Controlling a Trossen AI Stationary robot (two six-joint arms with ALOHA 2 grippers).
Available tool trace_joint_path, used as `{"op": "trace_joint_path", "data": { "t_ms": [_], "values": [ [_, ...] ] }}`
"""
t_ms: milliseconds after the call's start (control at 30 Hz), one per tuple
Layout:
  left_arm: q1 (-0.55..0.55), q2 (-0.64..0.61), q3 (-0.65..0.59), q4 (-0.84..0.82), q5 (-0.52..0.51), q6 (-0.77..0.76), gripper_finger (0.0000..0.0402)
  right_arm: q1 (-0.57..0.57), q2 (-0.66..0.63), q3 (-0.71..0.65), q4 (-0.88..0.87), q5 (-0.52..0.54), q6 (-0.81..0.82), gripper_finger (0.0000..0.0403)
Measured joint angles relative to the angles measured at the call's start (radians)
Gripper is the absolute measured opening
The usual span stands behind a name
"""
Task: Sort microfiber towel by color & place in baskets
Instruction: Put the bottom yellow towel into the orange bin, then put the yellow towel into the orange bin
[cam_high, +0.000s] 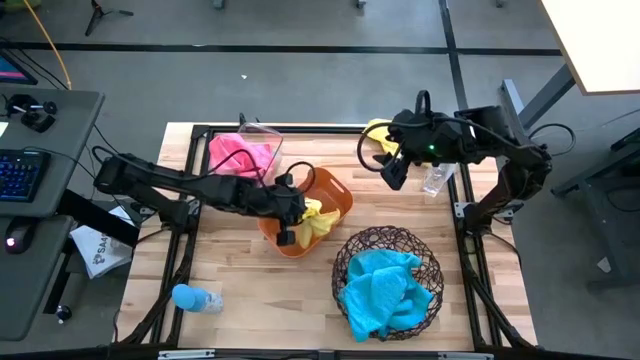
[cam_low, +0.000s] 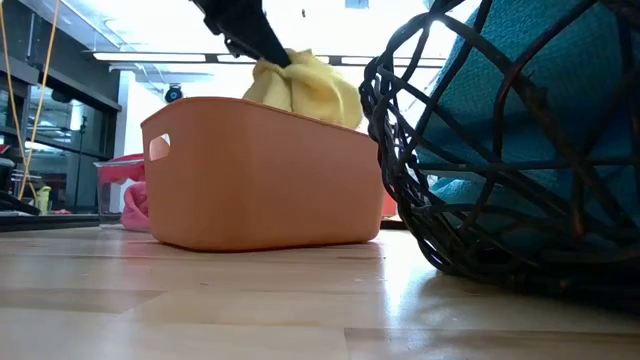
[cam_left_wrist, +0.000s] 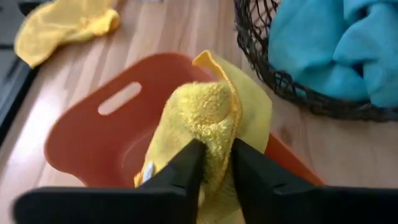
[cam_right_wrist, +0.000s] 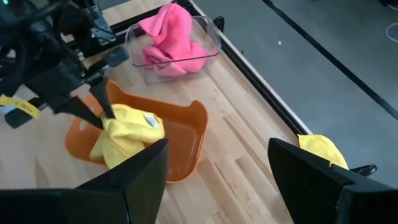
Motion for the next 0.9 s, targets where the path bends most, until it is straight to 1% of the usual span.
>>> {"op": "trace_joint_path", "data": {
  "t_ms": [133, 267, 367, 433, 500, 567, 667, 733, 833, 900],
  "values": [
    [0.015, -0.004, 0.050, -0.040, 0.047, -0.027, 0.0135, -0.036, 0.000, 0.000, 0.000, -0.001, 0.020, 0.0268],
    [0.015, -0.001, 0.139, -0.176, 0.057, -0.034, 0.0195, -0.079, 0.000, 0.000, 0.000, 0.000, 0.064, 0.0268],
    [0.015, -0.010, 0.221, -0.302, 0.066, 0.000, 0.0228, -0.119, 0.002, 0.000, 0.000, -0.001, 0.105, 0.0268],
    [0.015, -0.030, 0.258, -0.339, 0.065, 0.011, 0.0241, -0.156, 0.008, 0.001, -0.003, -0.002, 0.144, 0.0268],
    [0.015, -0.076, 0.261, -0.288, 0.065, 0.017, 0.0247, -0.200, 0.025, 0.001, -0.026, -0.002, 0.185, 0.0268],
    [0.015, -0.132, 0.228, -0.149, 0.067, 0.017, 0.0248, -0.253, 0.052, 0.001, -0.025, -0.023, 0.197, 0.0268],
    [0.017, -0.215, 0.106, 0.174, 0.104, 0.017, 0.0248, -0.331, 0.119, 0.001, -0.023, -0.086, 0.162, 0.0266],
    [0.025, -0.255, 0.013, 0.354, 0.125, 0.005, 0.0248, -0.377, 0.174, 0.001, -0.027, -0.101, 0.122, 0.0265],
    [0.040, -0.310, -0.109, 0.489, 0.130, -0.064, 0.0248, -0.447, 0.256, 0.001, -0.024, -0.110, 0.050, 0.0264],
    [0.049, -0.344, -0.180, 0.546, 0.126, -0.116, 0.0248, -0.494, 0.307, 0.001, -0.023, -0.113, 0.003, 0.0264]
  ]
}}
